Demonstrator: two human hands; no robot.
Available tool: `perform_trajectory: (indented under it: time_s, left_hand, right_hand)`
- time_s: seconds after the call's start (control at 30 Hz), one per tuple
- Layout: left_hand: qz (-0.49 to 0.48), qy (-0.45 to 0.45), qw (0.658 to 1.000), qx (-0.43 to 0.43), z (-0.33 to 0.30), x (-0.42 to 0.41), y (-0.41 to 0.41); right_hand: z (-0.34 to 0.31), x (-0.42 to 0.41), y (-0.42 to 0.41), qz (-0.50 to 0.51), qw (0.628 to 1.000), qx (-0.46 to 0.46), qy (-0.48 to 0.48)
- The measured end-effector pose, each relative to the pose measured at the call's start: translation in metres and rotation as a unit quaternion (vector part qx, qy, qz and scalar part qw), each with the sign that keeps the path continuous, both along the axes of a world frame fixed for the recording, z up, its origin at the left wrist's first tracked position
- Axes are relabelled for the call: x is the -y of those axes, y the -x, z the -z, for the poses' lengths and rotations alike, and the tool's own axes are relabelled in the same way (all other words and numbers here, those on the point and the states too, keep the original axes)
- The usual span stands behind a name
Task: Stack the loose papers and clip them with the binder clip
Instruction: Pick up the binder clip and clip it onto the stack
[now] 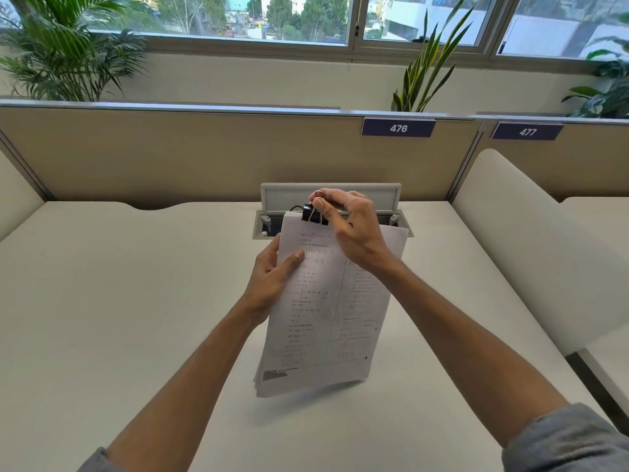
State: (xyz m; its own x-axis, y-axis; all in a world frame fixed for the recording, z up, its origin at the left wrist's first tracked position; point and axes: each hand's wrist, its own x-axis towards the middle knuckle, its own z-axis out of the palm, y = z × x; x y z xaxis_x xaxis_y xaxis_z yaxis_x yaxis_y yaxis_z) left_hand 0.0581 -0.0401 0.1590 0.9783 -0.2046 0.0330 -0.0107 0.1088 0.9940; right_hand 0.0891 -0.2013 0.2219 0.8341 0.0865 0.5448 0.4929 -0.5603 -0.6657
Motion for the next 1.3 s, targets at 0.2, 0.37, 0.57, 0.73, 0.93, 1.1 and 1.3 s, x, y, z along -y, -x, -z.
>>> perform_trajectory:
  time_s: [0.2, 0.37, 0.57, 0.73, 0.93, 1.1, 1.3]
  left_hand:
    - [0.023, 0.021, 0.999, -0.007, -0.005, -0.002, 0.003]
    - [0.035, 0.036, 0.999, -0.020, -0.011, -0.005, 0.004]
    - [0.049, 0.039, 0.998, -0.022, -0.014, -0.007, 0.001]
    - [0.055, 0.010, 0.998, -0.012, -0.016, -0.003, 0.000]
    - [0.057, 0.001, 0.998, 0.002, -0.021, -0.001, -0.002]
    - [0.062, -0.010, 0.998, 0.016, -0.022, 0.003, -0.002]
    - [0.066, -0.004, 0.997, 0.026, -0.021, 0.002, -0.002]
  right_hand:
    - [-0.013, 0.003, 0.002, -0.033, 0.999, 0.013, -0.026]
    - [-0.016, 0.008, 0.001, -0.064, 0.998, 0.019, -0.017]
    - [-0.015, 0.015, -0.002, -0.075, 0.997, 0.020, 0.008]
    - [-0.014, 0.011, -0.004, -0.082, 0.996, 0.004, 0.017]
    - [-0.010, 0.008, -0.011, -0.065, 0.998, -0.005, 0.024]
    - [-0.008, 0.001, -0.013, -0.046, 0.998, 0.010, 0.041]
    - [-0.007, 0.005, -0.012, -0.037, 0.997, -0.024, 0.056]
